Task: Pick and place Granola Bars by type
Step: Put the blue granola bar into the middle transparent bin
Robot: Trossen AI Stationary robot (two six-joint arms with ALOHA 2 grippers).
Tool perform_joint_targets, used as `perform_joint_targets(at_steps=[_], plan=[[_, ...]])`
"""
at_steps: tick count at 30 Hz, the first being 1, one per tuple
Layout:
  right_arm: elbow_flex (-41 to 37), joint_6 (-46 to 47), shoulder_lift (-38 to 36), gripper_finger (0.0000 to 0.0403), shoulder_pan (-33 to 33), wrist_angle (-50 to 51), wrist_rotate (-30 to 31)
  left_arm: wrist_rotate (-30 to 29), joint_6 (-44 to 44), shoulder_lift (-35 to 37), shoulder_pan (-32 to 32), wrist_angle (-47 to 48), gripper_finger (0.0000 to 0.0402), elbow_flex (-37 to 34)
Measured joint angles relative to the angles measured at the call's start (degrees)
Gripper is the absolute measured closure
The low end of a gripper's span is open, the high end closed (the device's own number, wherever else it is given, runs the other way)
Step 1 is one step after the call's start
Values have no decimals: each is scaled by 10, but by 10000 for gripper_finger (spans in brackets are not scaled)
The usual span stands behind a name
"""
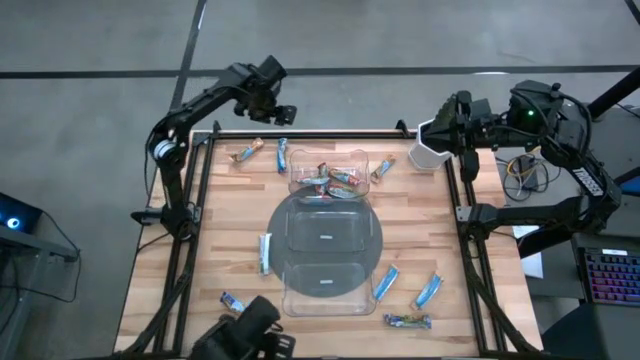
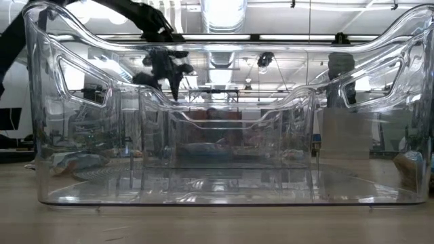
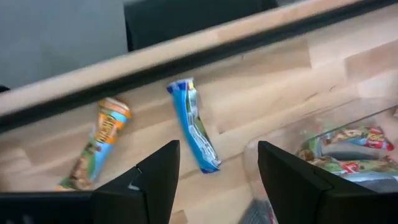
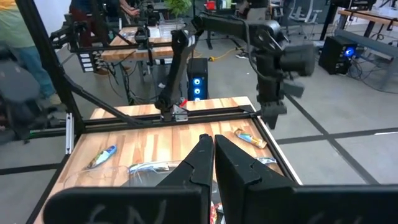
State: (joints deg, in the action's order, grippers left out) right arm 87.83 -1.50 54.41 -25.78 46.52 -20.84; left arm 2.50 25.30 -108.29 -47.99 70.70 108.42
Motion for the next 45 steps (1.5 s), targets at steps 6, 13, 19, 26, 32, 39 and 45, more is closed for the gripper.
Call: perform_joint_targets(at_steps=[6,13,19,26,32,39,45], plan=[[0,0,0,394,0,0,0,-4,18,-50,5,11,203,0],[0,0,0,394,0,0,0,-6,43,-93,9,9,203,-3],[0,0,-5,394,0,0,0,-22,53,-112,13,-3,204,-30],[0,0,-15,394,0,1,0,-24,83,-109,14,-64,204,-70],[0,2,-21,394,0,4,15,-19,105,-108,14,-97,204,-77],[0,10,-26,394,0,7,16,-19,152,-108,14,-108,204,-77],[0,11,-28,394,0,9,16,-26,172,-118,18,-111,204,-77]])
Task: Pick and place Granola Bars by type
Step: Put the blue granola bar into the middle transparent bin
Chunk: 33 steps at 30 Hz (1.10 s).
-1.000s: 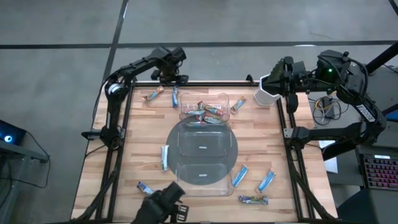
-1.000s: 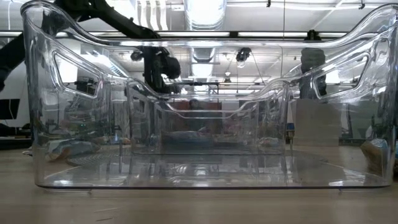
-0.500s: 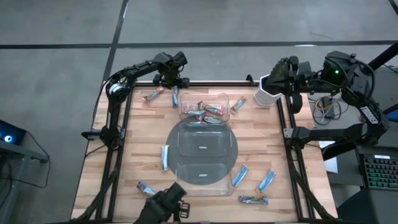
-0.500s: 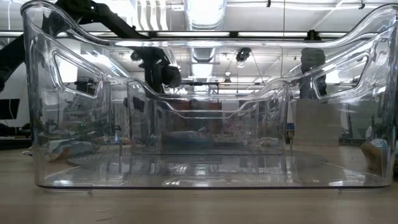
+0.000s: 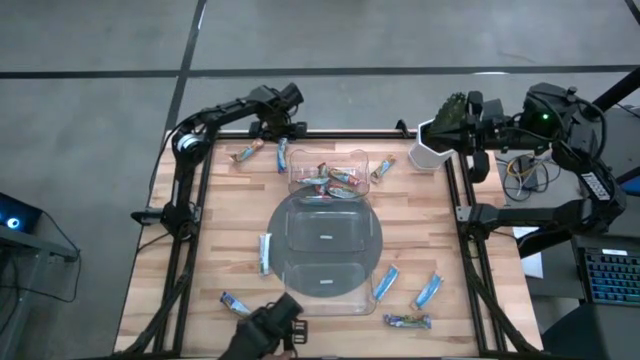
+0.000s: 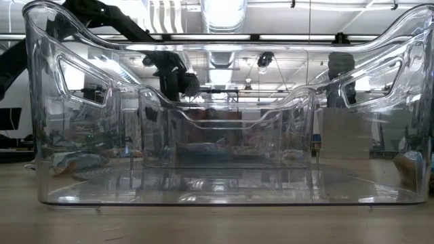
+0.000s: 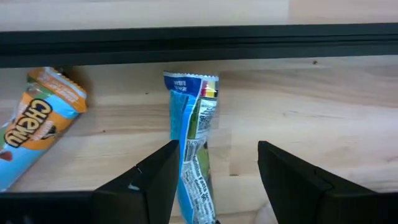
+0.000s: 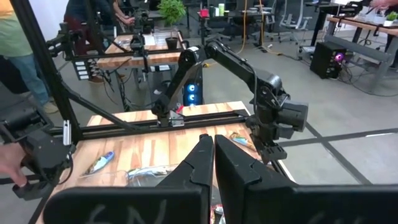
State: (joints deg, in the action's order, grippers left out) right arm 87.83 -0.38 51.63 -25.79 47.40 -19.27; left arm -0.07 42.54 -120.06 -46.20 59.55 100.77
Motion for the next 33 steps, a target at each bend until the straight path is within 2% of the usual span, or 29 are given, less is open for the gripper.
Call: perform_joint_targets(at_steps=[7,15,33], plan=[[0,0,-7,394,0,3,0,-36,4,-9,5,-1,204,0],[0,3,-20,394,0,4,0,-39,7,-20,5,-13,204,-12],[0,24,-29,394,0,4,4,-38,13,-20,6,-61,205,-84]])
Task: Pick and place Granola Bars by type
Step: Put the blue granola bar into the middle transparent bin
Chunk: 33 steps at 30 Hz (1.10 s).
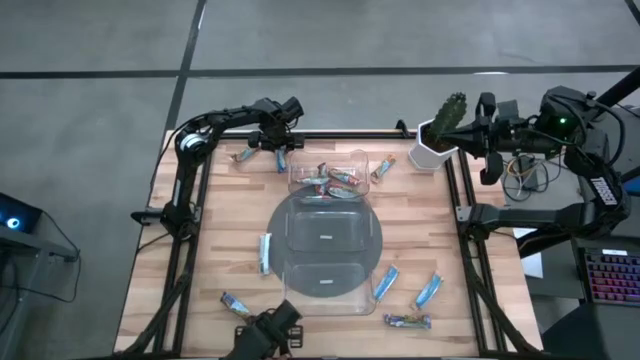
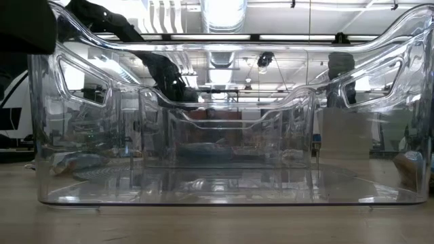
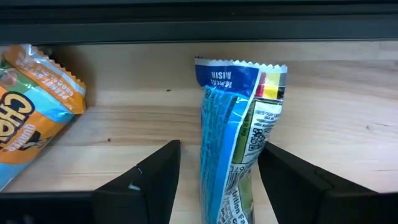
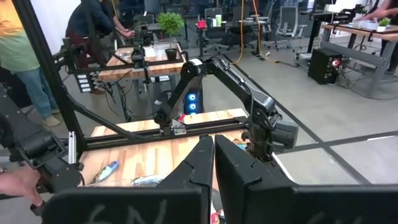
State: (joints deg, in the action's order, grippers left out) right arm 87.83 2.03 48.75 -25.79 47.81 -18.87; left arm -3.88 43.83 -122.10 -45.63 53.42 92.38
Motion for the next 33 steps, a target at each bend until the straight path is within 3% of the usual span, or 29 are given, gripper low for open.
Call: perform_joint_targets(at_steps=[4,16,26,33], plan=[[0,0,0,394,0,0,0,1,0,0,0,0,224,-1],[0,-7,0,394,0,0,1,6,-18,1,0,5,328,1],[0,-11,0,394,0,0,11,33,-46,1,1,22,342,15],[0,-11,0,394,0,0,11,13,-95,1,-7,85,342,73]])
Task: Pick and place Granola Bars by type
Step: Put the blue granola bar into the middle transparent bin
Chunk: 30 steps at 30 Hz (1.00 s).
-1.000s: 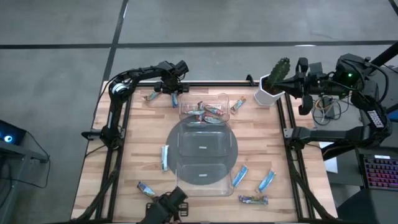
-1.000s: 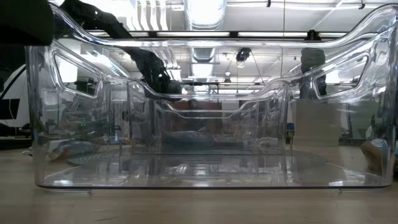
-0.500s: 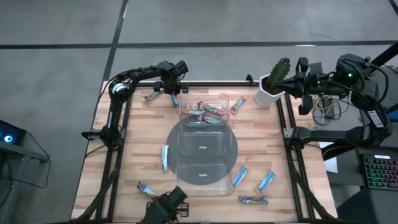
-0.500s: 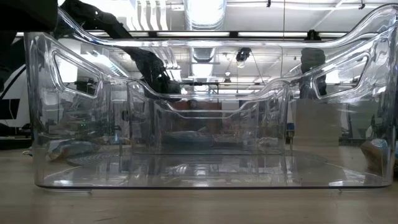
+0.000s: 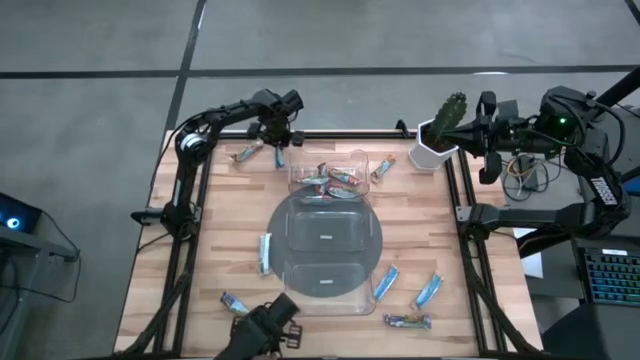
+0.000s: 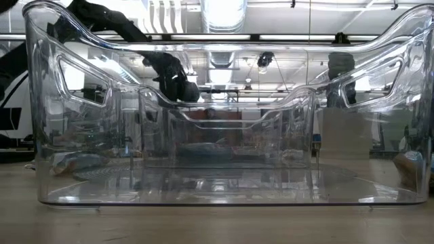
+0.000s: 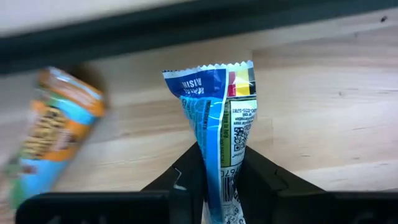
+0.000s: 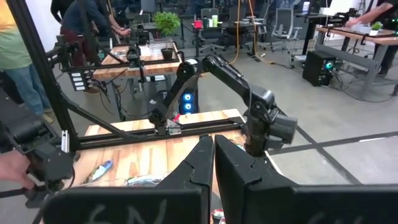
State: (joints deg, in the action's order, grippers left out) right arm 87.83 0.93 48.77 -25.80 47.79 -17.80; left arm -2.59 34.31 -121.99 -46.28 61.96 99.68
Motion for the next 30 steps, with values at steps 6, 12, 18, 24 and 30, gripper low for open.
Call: perform_joint_targets(at_steps=[6,12,18,24,30], plan=[[0,0,0,394,0,0,0,-12,-56,0,-10,75,342,86],[0,0,0,394,0,0,0,-10,-97,1,-12,178,342,211],[0,0,0,394,0,0,0,38,-144,3,9,283,342,355],[0,0,1,394,0,-1,0,201,-155,106,53,205,342,285],[0,0,1,394,0,-2,0,207,-184,178,142,173,342,238]])
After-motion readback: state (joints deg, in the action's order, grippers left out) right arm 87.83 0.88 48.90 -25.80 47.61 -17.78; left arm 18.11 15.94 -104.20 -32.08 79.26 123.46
